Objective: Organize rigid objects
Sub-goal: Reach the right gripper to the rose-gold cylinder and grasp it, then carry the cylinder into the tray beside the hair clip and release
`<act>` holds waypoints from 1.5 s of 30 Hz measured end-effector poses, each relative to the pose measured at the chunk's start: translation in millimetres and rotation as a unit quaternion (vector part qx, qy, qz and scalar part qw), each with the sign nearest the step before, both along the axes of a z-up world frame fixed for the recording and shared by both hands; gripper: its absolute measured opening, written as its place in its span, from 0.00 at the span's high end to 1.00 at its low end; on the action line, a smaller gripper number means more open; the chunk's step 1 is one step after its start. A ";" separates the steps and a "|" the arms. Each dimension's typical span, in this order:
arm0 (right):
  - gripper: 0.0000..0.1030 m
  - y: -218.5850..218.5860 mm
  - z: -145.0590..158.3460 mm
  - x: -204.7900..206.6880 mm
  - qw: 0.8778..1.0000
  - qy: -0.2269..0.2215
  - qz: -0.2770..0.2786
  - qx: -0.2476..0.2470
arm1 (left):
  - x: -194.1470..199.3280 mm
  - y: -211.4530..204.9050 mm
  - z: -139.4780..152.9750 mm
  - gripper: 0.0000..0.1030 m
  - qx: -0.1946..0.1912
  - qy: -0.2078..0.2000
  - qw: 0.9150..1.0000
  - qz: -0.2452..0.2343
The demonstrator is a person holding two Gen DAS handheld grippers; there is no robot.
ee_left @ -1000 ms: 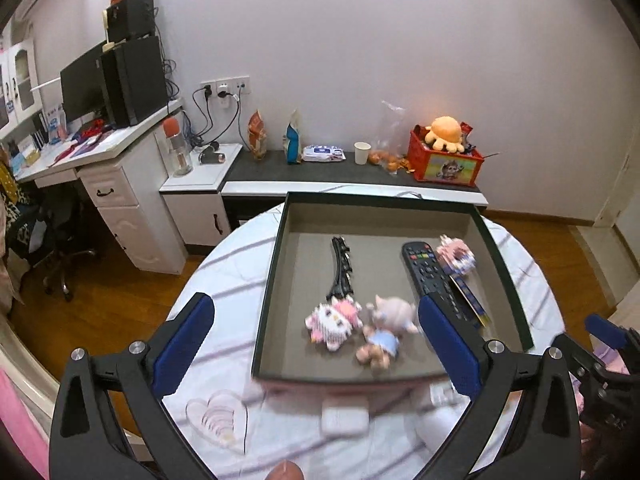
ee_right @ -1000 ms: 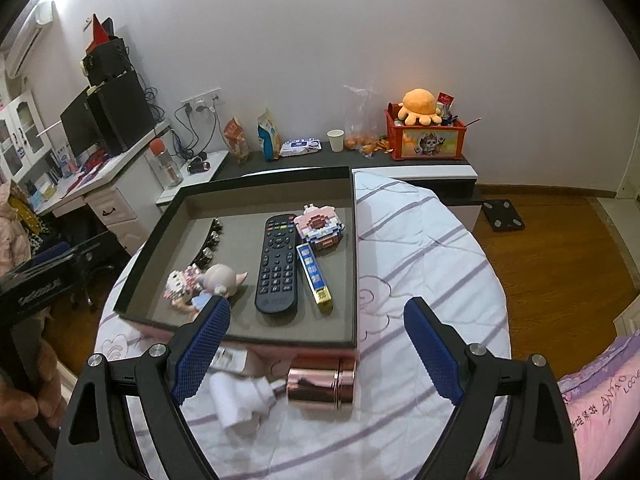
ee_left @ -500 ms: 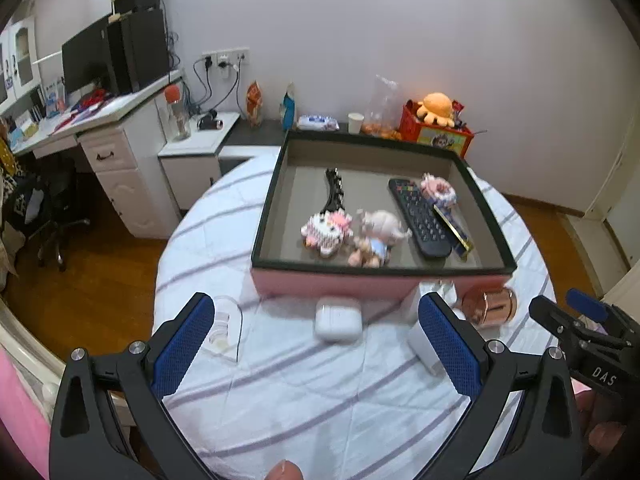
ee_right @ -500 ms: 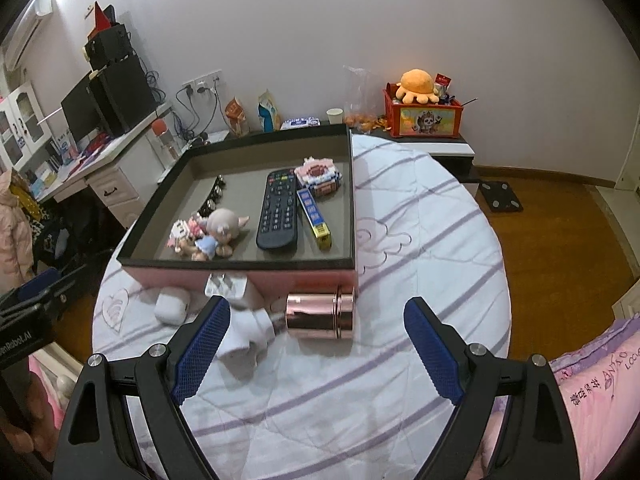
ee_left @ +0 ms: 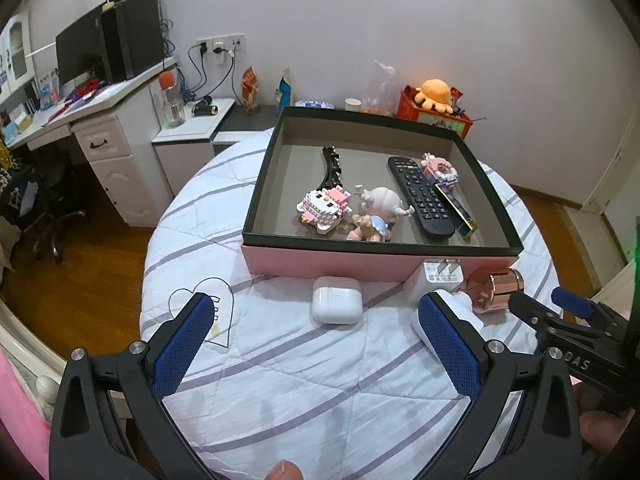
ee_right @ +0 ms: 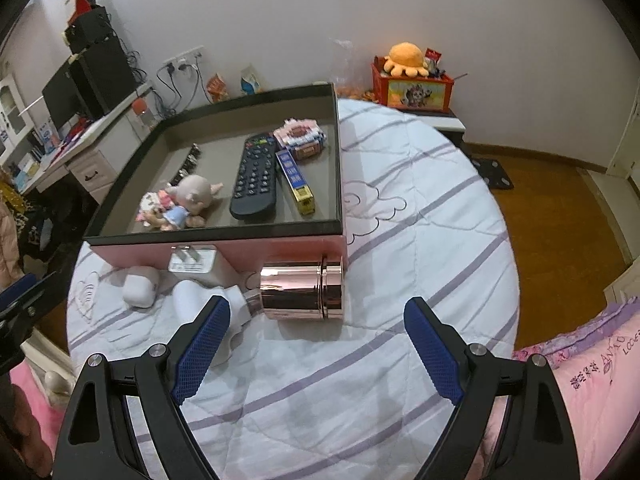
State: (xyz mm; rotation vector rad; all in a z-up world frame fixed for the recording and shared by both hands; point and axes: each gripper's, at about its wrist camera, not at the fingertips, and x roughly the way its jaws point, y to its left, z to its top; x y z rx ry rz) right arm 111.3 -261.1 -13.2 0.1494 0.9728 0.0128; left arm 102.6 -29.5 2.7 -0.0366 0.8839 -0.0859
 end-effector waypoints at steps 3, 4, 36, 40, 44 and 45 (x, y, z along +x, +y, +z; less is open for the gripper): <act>0.12 1.6 -10.0 8.9 1.000 0.012 -0.002 -0.004 | 6.7 0.4 -5.9 0.00 -0.002 0.007 1.000 0.001; 0.12 1.9 -13.8 12.7 1.000 0.017 -0.003 -0.005 | 8.3 1.0 -7.7 0.00 -0.002 0.009 1.000 0.001; 0.45 10.9 37.5 30.9 0.998 -0.038 0.036 -0.017 | 55.2 4.6 4.2 0.00 -0.005 -0.012 1.000 0.005; 0.45 37.8 45.1 69.7 0.996 -0.047 0.075 -0.024 | 80.0 12.9 13.8 0.00 0.001 -0.030 0.999 0.021; 0.45 58.6 43.5 113.3 0.994 -0.044 0.102 -0.022 | 111.2 22.5 12.8 0.00 0.004 -0.033 0.999 0.042; 0.45 63.8 40.8 128.2 0.993 -0.040 0.108 -0.022 | 121.7 25.2 10.8 0.00 0.007 -0.031 0.998 0.049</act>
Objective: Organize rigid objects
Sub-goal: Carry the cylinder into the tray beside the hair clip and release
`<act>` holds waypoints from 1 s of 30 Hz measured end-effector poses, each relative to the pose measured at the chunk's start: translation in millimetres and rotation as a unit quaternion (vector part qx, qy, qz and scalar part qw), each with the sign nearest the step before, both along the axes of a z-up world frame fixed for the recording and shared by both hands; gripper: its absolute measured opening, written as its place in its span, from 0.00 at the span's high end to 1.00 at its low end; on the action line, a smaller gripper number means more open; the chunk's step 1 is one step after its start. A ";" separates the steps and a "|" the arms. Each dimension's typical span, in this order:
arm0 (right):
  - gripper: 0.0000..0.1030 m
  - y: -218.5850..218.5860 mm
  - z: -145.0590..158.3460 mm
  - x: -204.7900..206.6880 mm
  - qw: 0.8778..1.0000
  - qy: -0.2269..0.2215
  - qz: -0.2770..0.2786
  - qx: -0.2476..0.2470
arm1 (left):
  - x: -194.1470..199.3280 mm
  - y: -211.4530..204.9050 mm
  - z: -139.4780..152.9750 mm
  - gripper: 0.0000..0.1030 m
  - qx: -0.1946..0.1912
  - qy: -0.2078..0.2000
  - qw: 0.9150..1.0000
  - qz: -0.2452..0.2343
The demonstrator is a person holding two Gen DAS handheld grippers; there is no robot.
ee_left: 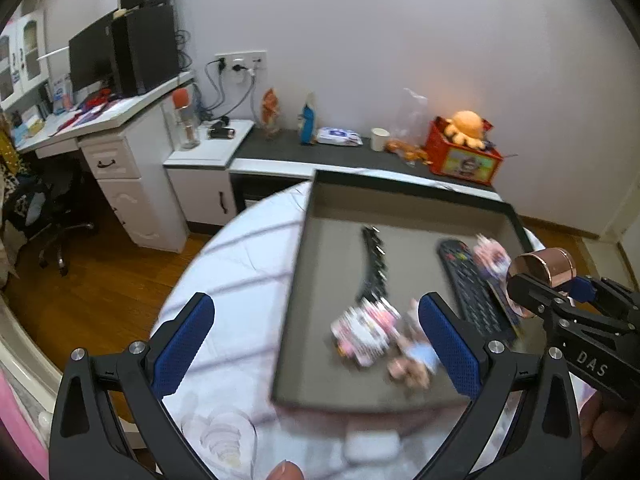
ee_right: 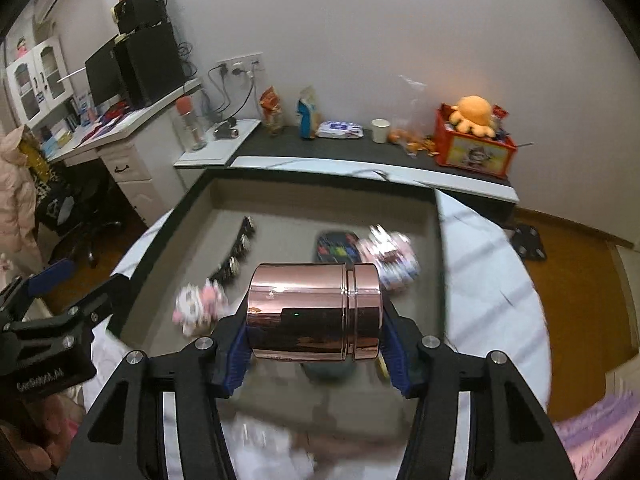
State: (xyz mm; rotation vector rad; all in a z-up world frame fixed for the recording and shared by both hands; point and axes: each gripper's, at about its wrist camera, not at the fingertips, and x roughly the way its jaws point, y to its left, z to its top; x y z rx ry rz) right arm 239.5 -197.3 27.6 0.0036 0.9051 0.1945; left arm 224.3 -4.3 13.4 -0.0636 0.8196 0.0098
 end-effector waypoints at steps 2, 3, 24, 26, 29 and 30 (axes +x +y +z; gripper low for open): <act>0.45 6.8 -6.6 20.0 1.000 0.011 0.009 0.002 | 17.0 5.7 -5.7 0.00 0.001 0.007 1.000 0.011; 0.45 10.4 -11.2 30.0 1.000 0.018 0.014 0.001 | 24.3 8.9 -9.1 0.00 0.000 0.011 1.000 0.015; 0.14 27.6 -14.1 49.9 0.999 0.035 0.024 0.000 | 9.2 27.6 -14.5 0.00 -0.020 0.012 0.999 0.027; 0.13 16.9 -1.9 31.1 1.000 0.020 0.015 0.006 | 0.1 24.5 -9.1 0.00 -0.020 0.007 0.999 0.024; 0.13 5.2 9.0 8.6 1.000 0.006 0.004 0.015 | -17.8 16.5 0.6 0.00 -0.020 -0.002 1.000 0.014; 0.13 -1.0 12.6 -3.6 1.000 0.002 -0.003 0.018 | -21.3 13.5 3.4 0.00 -0.018 -0.004 1.000 0.011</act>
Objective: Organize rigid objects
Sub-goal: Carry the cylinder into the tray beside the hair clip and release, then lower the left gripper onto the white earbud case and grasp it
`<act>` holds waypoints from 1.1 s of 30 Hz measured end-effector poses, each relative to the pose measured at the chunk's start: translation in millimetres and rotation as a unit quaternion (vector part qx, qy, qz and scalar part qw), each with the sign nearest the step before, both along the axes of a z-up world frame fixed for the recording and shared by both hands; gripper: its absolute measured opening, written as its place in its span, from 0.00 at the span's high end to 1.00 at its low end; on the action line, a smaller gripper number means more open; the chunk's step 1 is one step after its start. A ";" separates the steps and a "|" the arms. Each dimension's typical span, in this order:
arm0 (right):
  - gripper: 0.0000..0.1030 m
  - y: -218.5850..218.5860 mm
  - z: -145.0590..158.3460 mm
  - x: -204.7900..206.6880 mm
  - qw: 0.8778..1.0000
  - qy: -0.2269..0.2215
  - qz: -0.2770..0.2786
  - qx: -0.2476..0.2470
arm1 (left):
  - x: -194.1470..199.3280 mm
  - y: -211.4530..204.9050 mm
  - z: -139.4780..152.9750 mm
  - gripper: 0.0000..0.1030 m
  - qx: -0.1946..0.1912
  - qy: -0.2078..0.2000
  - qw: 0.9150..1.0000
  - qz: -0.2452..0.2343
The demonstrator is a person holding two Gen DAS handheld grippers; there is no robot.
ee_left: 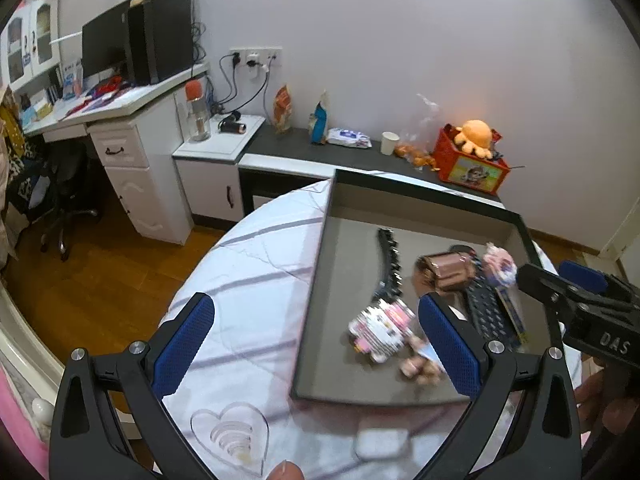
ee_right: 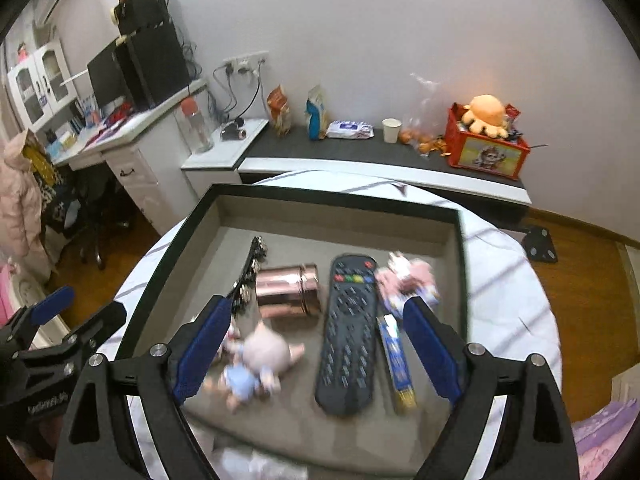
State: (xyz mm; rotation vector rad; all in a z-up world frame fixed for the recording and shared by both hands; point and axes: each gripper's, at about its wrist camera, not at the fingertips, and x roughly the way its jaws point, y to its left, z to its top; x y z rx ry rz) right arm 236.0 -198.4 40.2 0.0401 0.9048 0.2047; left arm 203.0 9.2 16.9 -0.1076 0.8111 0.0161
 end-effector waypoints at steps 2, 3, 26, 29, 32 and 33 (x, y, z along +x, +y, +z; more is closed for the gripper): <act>0.13 -7.9 3.7 -13.2 1.000 -0.006 -0.014 0.008 | -9.8 -6.0 5.2 0.00 0.003 -0.003 1.000 -0.007; 0.13 -13.3 5.6 -20.3 1.000 -0.008 -0.021 0.014 | -16.5 -10.4 8.0 0.00 0.006 -0.005 1.000 -0.011; 0.13 -71.9 -19.6 -123.9 0.995 0.008 -0.081 0.057 | -101.2 -46.3 -10.6 0.00 0.031 0.030 0.998 -0.050; 0.13 -68.9 -18.1 -124.9 0.995 0.005 -0.076 0.057 | -103.9 -50.0 -10.8 0.00 0.033 0.030 0.998 -0.054; 0.13 -66.0 -17.8 -125.9 0.996 0.004 -0.072 0.056 | -105.7 -51.1 -11.2 0.00 0.031 0.030 0.998 -0.055; 0.13 -65.3 -17.9 -125.7 0.996 0.003 -0.071 0.055 | -105.8 -52.0 -11.3 0.00 0.031 0.030 0.998 -0.055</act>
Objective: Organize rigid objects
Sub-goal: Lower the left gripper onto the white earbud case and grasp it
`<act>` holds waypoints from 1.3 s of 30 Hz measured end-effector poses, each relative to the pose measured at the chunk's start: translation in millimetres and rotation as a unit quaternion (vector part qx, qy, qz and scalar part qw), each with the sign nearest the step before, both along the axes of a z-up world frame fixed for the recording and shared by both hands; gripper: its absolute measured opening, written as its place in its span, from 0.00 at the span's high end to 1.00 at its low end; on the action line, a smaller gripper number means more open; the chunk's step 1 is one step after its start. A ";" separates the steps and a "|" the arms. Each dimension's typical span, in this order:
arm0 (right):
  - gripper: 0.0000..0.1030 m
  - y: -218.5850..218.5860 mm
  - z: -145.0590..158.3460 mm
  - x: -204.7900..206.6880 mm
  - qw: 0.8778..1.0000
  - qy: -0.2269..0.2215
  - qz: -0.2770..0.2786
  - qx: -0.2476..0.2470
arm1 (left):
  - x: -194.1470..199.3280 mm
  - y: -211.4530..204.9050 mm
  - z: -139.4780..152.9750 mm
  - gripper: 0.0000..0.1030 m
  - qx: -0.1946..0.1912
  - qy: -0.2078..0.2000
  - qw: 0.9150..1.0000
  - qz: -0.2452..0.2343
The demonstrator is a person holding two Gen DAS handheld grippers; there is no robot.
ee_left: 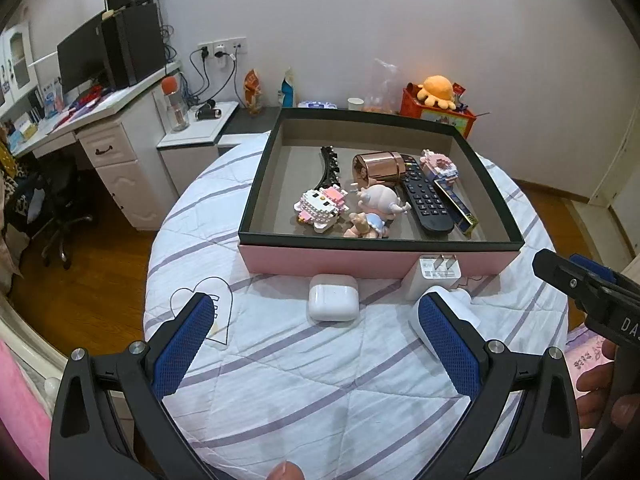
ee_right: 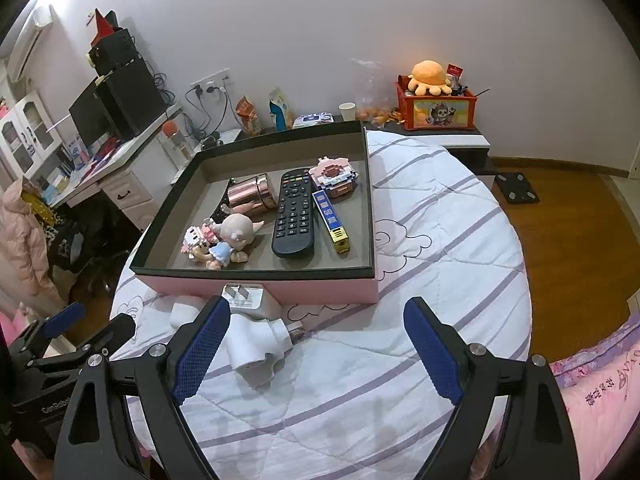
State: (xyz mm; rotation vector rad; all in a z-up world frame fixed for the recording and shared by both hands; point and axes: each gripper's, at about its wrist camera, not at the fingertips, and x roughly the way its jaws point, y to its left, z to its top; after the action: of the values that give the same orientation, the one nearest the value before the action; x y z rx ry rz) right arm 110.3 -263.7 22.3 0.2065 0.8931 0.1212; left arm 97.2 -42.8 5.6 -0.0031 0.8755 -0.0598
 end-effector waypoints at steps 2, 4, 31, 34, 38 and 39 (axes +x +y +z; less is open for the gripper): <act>0.13 1.1 -0.3 -1.0 1.000 0.001 0.000 0.000 | -0.1 -0.1 -0.1 0.00 0.000 0.001 1.000 0.000; 0.13 1.1 -1.0 -1.0 1.000 0.002 -0.001 -0.002 | 0.7 -0.1 -2.5 0.00 -0.001 0.006 1.000 0.000; 0.13 6.6 -20.5 17.4 0.999 0.034 -0.002 -0.030 | 67.5 -9.1 -88.2 0.48 0.018 0.077 0.996 -0.040; 0.13 6.0 -22.3 19.3 0.999 0.035 -0.004 -0.028 | 65.7 -6.4 -83.9 0.57 0.009 0.082 0.996 -0.043; 0.13 9.2 -21.7 19.2 0.999 0.034 0.003 -0.026 | 60.4 -4.5 -82.4 0.57 0.003 0.084 0.996 -0.040; 0.13 10.0 -21.2 19.2 0.999 0.033 0.004 -0.026 | 58.5 -4.4 -81.3 0.57 0.002 0.085 0.996 -0.040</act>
State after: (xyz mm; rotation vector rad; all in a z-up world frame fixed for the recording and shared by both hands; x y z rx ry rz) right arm 129.5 -253.7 1.1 0.1583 0.9626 0.0993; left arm 155.6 -47.2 -75.7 0.0307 1.0450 -0.1340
